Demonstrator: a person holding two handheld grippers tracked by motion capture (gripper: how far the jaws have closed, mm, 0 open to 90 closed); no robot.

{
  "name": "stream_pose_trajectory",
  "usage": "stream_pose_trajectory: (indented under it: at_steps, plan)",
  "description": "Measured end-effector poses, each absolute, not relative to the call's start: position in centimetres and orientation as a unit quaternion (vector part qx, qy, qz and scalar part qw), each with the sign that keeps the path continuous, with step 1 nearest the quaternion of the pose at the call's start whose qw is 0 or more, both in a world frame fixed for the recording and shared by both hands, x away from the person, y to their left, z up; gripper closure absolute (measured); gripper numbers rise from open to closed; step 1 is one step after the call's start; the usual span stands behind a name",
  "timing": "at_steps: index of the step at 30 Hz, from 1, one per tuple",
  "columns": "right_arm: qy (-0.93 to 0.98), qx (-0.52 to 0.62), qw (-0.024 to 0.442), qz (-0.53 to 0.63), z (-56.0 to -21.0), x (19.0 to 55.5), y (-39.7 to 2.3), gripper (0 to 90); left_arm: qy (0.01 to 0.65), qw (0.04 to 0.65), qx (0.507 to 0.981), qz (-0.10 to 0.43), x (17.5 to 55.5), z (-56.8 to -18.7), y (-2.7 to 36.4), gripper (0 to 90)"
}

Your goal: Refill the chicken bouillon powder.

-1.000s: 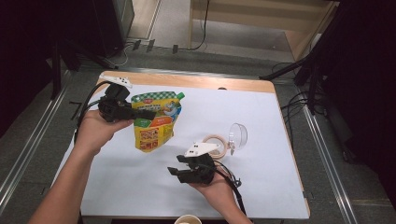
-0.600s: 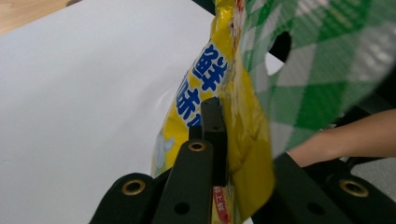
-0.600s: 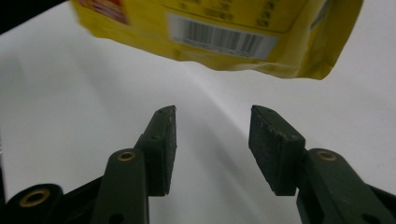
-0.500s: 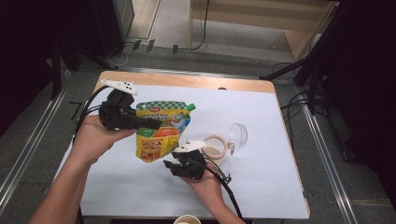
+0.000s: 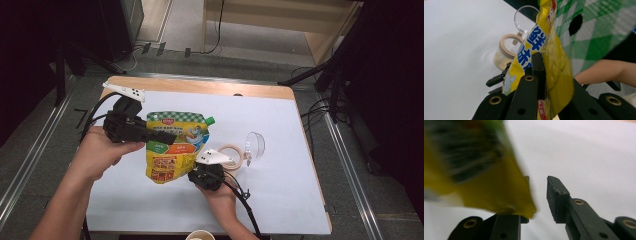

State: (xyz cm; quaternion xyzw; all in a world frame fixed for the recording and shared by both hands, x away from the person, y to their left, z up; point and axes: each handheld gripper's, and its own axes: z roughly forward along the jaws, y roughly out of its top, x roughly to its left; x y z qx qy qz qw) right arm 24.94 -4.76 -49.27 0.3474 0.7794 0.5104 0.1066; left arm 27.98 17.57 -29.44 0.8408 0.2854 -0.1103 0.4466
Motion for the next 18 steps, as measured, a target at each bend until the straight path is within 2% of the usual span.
stream_pose_trajectory:
  at_steps: [4, 6, 10, 18]
  plan:
    - [0.779, 0.318, 0.116, 0.528, -48.9, 24.2, -4.6, 70.5, 0.301, 0.433, 0.844, -0.097, 28.3, -29.9, 17.6, 90.0]
    - [0.789, 0.304, 0.143, 0.515, -48.7, 23.7, -4.2, 69.6, 0.303, 0.437, 0.841, -0.104, 28.4, -30.1, 17.5, 90.0]
    - [0.798, 0.29, 0.142, 0.509, -48.7, 23.3, -3.9, 69.3, 0.308, 0.437, 0.841, -0.081, 28.3, -30.1, 16.8, 89.9]
    - [0.813, 0.25, 0.157, 0.502, -48.3, 22.2, -3.3, 68.2, 0.303, 0.438, 0.843, -0.074, 28.2, -31.0, 15.0, 86.0]
